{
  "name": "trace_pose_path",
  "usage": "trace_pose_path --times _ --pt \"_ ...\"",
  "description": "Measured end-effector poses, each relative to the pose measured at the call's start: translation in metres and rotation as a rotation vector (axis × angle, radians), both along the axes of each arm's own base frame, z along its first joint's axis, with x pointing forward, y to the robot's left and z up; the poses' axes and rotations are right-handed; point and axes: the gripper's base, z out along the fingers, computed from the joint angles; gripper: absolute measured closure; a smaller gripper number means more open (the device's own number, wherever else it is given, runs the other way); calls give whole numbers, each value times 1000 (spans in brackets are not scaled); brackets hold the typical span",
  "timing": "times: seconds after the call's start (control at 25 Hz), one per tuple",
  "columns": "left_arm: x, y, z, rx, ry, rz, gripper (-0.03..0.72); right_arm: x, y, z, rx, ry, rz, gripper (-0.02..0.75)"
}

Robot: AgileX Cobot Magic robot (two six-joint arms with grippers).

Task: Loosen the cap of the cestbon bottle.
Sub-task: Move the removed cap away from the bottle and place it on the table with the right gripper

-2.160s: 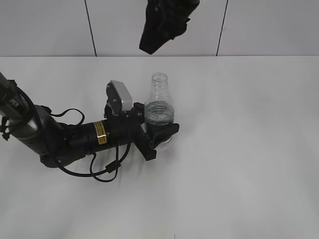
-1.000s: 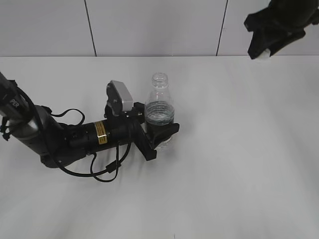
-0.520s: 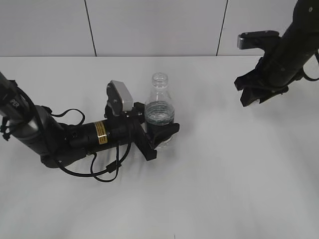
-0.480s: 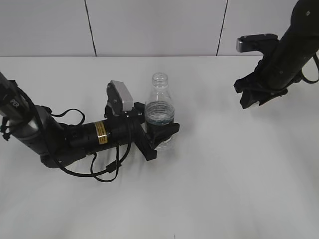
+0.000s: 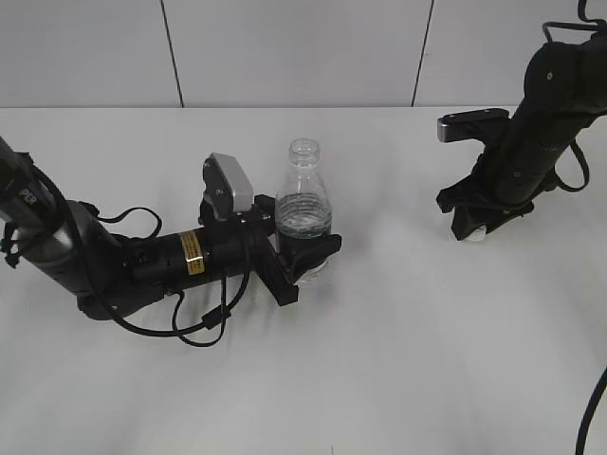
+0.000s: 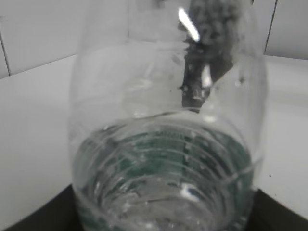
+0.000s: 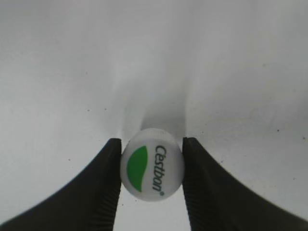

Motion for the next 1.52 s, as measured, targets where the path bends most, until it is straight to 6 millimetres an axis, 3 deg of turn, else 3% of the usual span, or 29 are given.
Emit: trace_pose_path --times 0.2,0.4,0.6,0.84,1.2,1.52 --pt "0 0 0 0 0 0 284 0 0 -1 0 3 -1 442" --pt "0 0 0 0 0 0 284 0 0 -1 0 3 -1 353" --pt "0 0 0 0 0 0 284 0 0 -1 -1 8 -3 318" --pt "0 0 0 0 0 0 284 -3 0 -1 6 40 -53 99" --pt "0 0 0 0 0 0 278 -7 -1 -2 1 86 -52 110" --pt "0 1 -5 17 55 15 116 -8 -1 -2 -1 92 -41 141"
